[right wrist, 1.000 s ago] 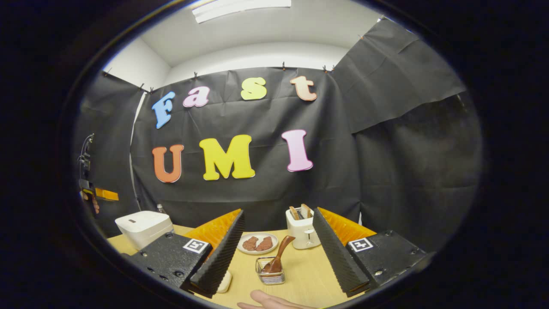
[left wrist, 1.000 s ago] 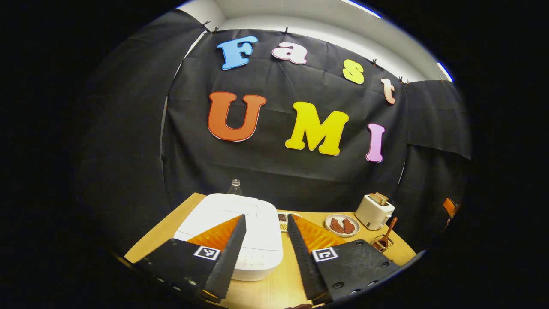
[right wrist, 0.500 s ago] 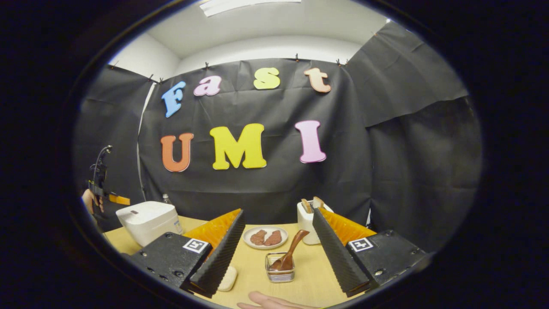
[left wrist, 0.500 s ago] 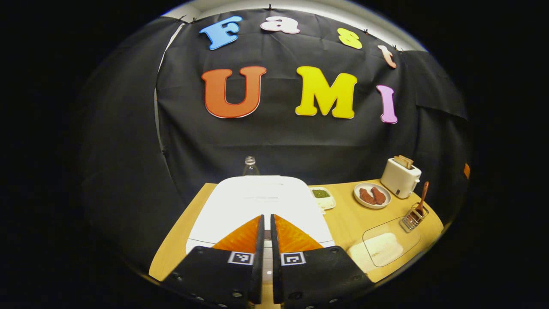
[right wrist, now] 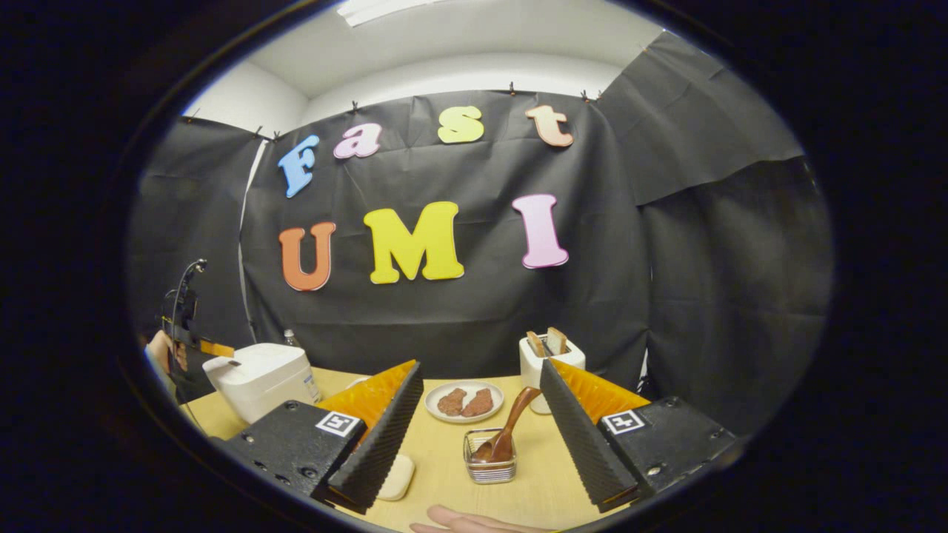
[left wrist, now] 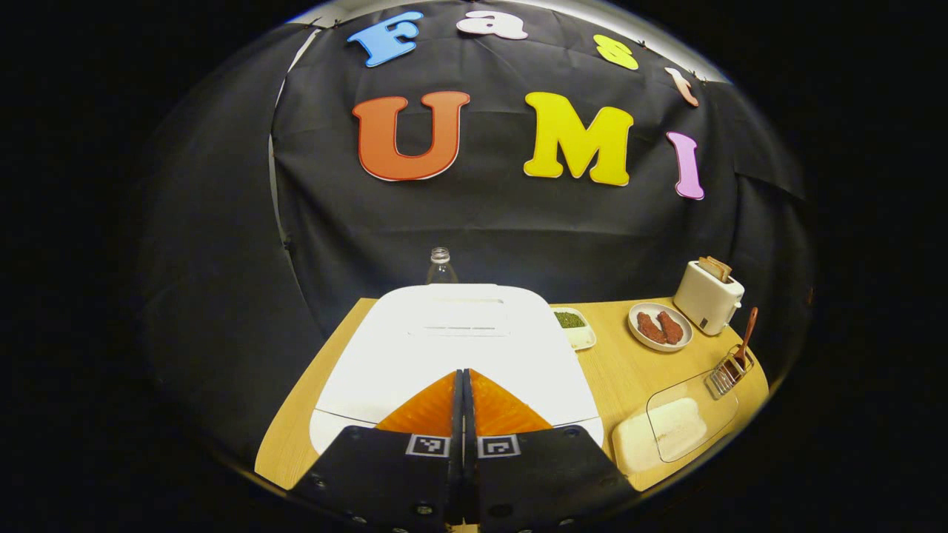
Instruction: Close the left gripper, press the button to open the rice cooker; take a wooden spoon from the chopstick holder with the right hand, scoop a spoonful of rice and pour it into the rice cooker, then put the wooden spoon back into the chopstick holder.
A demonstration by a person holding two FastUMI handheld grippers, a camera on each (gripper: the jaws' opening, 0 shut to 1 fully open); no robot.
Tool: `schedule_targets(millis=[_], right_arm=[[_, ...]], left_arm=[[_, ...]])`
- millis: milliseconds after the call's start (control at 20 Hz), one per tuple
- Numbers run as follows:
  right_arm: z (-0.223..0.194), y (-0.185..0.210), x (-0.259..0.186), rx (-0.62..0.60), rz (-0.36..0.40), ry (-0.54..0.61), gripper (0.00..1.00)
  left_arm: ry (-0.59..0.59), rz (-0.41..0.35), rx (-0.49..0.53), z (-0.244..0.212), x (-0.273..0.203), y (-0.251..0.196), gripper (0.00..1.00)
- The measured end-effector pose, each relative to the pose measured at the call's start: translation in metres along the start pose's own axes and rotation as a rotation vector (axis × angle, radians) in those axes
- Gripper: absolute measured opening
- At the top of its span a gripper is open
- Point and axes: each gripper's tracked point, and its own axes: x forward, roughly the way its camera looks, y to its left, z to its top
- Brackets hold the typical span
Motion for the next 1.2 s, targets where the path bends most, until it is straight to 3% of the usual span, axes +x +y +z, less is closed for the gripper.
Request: schedule_targets(millis=[500,650,800,900,1100,1200], right_arm=[[-0.018,-0.019,0.001,0.015,-0.025,0.030,1.00],[-0.022,-0.027,-0.002,0.011,-0.037,0.037,1.00],[-0.028,-0.038,-0.005,-0.004,-0.055,0.055,1.00],[-0.028,-0.045,-0.008,-0.006,-0.066,0.057,1.00],[-0.032,-0.058,-0.013,0.002,-0.092,0.051,1.00],[-0.036,-0.062,-0.014,0.010,-0.093,0.055,1.00]], left_arm=[[0.082,0.067,-0.038,-0.025,0.011,0.003,0.01],[0.034,0.106,-0.034,-0.016,0.004,0.005,0.01],[-0.056,0.193,0.004,0.006,-0.016,0.008,0.01],[-0.131,0.256,0.061,0.026,-0.036,0.010,0.64],[-0.197,0.291,0.020,0.035,-0.078,-0.005,0.97],[-0.223,0.269,0.003,0.031,-0.094,-0.012,0.96]])
